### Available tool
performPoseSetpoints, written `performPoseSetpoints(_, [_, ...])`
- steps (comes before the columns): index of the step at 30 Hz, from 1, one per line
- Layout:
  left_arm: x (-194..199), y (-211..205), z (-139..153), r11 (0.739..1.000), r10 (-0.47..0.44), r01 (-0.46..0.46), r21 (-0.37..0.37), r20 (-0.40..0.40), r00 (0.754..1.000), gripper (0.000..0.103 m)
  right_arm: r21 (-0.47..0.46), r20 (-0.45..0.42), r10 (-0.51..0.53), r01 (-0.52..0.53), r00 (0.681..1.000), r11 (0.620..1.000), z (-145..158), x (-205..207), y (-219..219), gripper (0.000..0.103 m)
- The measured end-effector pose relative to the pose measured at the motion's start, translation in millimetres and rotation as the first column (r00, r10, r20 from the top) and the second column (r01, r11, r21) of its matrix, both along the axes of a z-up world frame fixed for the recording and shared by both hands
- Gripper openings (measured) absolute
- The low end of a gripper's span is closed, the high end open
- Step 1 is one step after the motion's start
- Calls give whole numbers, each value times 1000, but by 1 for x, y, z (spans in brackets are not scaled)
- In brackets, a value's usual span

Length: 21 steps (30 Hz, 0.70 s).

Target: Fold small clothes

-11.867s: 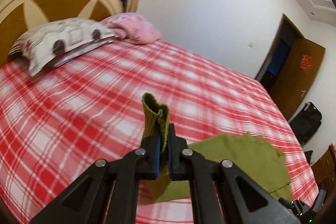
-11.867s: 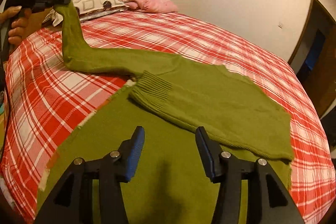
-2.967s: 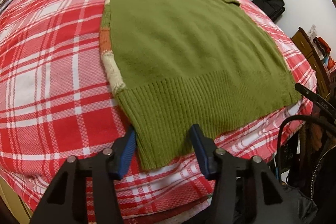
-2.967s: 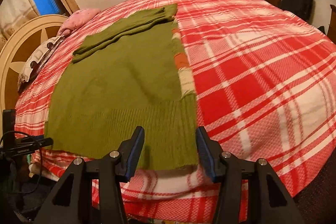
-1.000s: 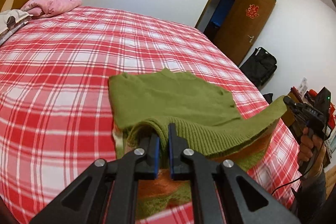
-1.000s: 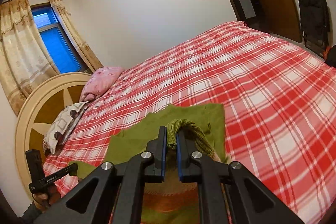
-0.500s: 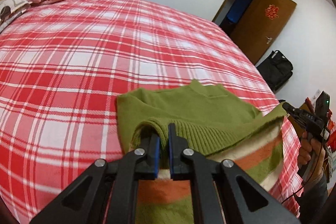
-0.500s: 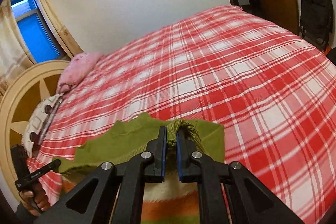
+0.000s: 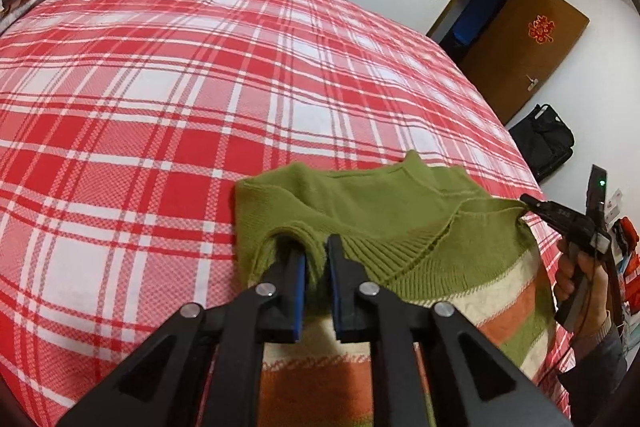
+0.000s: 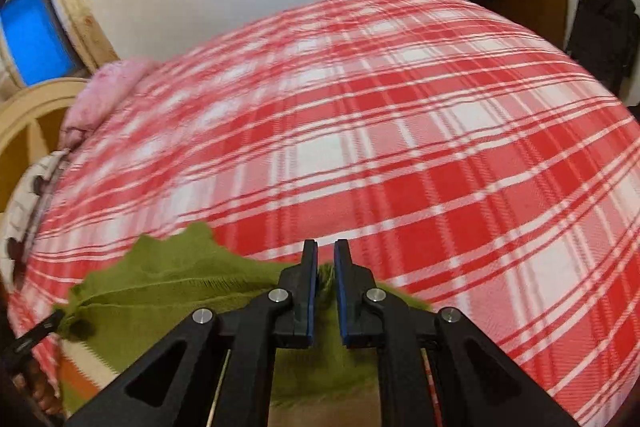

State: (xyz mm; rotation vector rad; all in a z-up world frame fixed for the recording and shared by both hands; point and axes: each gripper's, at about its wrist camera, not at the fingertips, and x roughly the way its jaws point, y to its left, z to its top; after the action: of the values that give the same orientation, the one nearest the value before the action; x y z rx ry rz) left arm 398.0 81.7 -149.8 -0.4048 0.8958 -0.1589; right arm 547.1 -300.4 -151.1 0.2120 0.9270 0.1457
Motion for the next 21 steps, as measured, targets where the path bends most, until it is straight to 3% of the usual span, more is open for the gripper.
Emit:
performPoseSetpoints(2, [-8,-1,5,1000,-3,3,7,13,1000,24,32,6,6,-6,1000,999,1,-7,-7,65])
performPoseSetpoints(4, [-23,-2,11,998,8,-11,55,47,999,46,25,21,26,-26,999,999,3,-23,-10,65])
performPoseSetpoints(5, [-30,-2,13,996,21,-25,80,58,998,64,4,22,27,-28,999,1000,3,-29,-11,65])
performPoseSetpoints(6, [-37,0,13,994,38,-43,99,61,997,71,-16,26,26,-26,999,1000,4,-38,-12,65])
performPoseSetpoints(11, [-54,1,5,984,50,-52,172,14,999,71,43,5,16,-17,1000,999,11,-100,-34,65])
performPoseSetpoints(16, [-75,-7,-2,990,19,-17,141,-15,1000,67,82,5,17,-17,1000,996,15,-162,-49,65])
performPoseSetpoints(21, [-86,-18,-11,986,-10,16,169,-35,999,63,41,-41,43,-41,998,998,5,-178,-48,57])
